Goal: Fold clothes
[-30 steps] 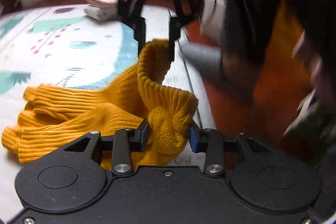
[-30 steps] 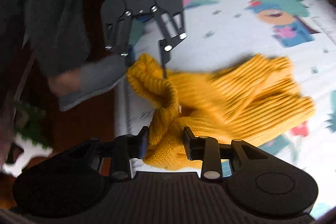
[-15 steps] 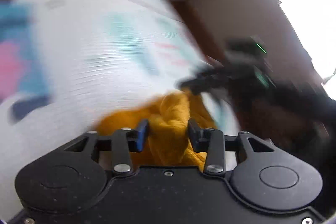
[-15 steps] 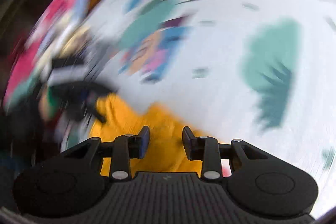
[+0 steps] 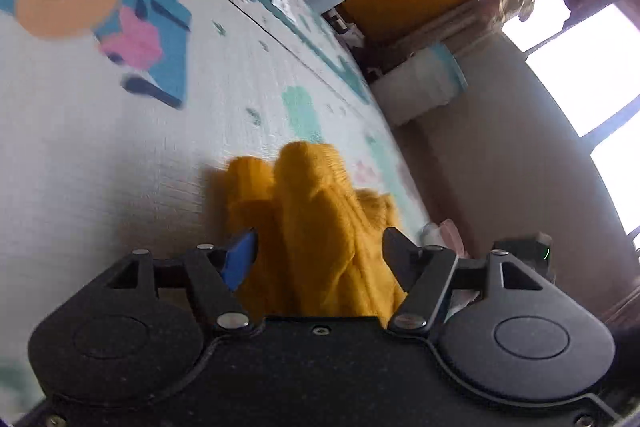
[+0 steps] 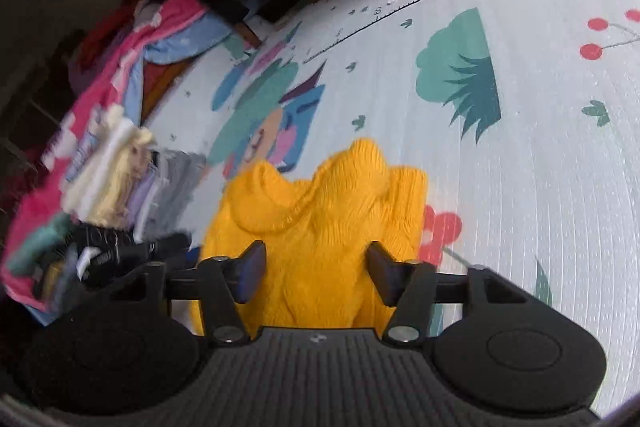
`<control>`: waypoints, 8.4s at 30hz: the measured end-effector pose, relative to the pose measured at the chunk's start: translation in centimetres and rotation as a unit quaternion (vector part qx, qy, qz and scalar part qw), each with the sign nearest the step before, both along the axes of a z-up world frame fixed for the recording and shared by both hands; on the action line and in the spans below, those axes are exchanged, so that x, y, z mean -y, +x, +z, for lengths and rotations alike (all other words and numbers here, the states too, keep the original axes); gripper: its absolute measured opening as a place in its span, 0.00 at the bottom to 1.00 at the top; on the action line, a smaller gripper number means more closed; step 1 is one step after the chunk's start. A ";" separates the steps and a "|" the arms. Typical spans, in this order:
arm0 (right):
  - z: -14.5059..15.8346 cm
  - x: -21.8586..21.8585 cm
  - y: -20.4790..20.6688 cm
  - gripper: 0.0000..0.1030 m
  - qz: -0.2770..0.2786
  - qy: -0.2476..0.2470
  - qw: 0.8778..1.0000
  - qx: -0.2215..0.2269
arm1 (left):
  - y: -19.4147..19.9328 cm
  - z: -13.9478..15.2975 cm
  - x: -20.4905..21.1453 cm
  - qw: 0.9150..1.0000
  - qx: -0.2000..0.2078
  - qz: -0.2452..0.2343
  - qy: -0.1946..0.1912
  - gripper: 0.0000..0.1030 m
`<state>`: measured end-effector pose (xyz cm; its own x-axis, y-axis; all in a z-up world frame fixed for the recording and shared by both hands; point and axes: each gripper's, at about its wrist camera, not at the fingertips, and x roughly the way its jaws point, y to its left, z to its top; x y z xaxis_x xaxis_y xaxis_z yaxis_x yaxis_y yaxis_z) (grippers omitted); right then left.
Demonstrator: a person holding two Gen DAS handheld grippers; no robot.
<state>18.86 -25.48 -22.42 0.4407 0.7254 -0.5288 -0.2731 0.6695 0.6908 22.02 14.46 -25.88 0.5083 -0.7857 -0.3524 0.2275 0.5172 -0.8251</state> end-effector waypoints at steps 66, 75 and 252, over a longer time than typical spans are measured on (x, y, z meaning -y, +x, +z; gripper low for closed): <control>-1.0 -8.3 1.3 0.54 -0.009 -0.246 0.947 0.206 | 0.0 1.9 9.0 0.870 0.321 -0.166 0.335 0.70; 1.9 -8.2 -7.9 0.49 -0.013 -0.255 0.933 0.254 | -8.9 4.2 7.2 0.863 0.359 -0.158 0.317 0.63; 26.9 -7.5 -18.9 1.00 -0.147 -0.331 0.931 0.043 | -21.1 30.1 12.4 0.881 -0.003 0.089 0.465 0.99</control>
